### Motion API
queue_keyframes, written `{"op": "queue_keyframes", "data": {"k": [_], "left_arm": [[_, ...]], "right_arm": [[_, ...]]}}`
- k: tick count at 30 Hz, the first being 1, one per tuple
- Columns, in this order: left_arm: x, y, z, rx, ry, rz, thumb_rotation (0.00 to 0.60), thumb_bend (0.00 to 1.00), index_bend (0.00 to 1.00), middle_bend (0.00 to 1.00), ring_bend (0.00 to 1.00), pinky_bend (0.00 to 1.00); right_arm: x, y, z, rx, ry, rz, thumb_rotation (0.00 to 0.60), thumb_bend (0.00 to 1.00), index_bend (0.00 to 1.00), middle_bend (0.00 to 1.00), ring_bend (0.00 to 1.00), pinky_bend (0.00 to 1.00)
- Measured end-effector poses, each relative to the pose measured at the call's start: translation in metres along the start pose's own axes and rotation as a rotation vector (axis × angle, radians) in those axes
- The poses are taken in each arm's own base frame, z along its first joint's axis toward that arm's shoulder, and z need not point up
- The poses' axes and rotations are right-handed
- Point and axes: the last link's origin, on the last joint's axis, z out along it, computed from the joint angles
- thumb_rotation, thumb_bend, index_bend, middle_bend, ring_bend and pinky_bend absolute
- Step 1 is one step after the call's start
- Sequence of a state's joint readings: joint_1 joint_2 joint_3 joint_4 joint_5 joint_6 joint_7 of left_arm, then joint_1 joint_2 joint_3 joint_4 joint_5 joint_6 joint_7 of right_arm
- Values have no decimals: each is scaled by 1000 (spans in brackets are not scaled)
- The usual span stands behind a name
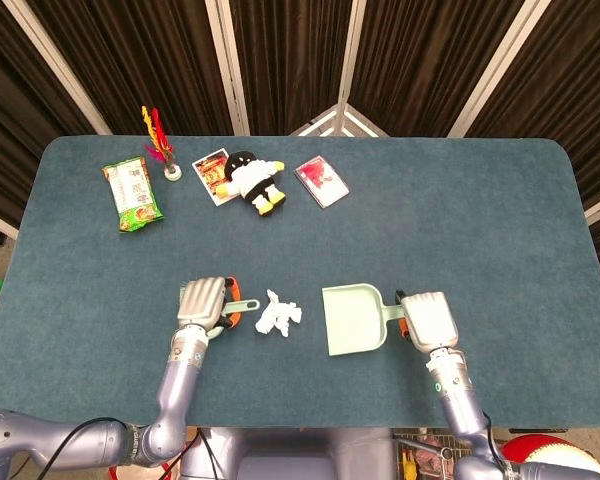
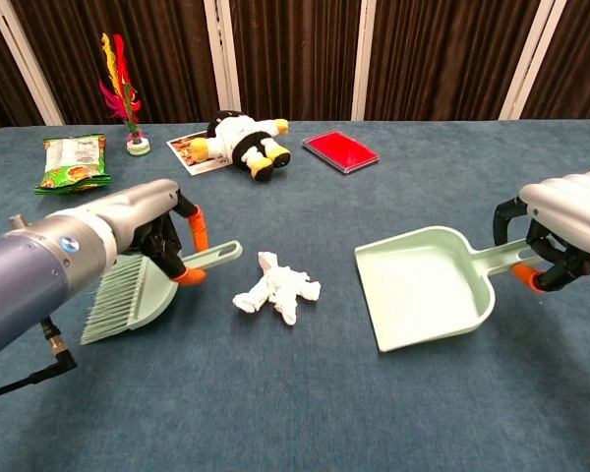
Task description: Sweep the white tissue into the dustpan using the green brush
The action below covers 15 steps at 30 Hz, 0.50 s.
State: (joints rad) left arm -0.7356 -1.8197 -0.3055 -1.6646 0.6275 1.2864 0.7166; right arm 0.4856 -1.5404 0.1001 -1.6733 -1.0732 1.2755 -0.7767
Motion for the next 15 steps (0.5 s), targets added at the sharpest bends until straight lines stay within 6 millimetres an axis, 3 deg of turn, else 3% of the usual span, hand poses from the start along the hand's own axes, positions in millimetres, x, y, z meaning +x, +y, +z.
{"op": "queue_keyframes", "data": {"k": [15], "left_arm": [[7,28,-3,-61,9,-83,600,609,791,1000,937,991]], "right_arm": [[-3,-21,6,-19,16,-64,600,550,707,869,876,785]]}}
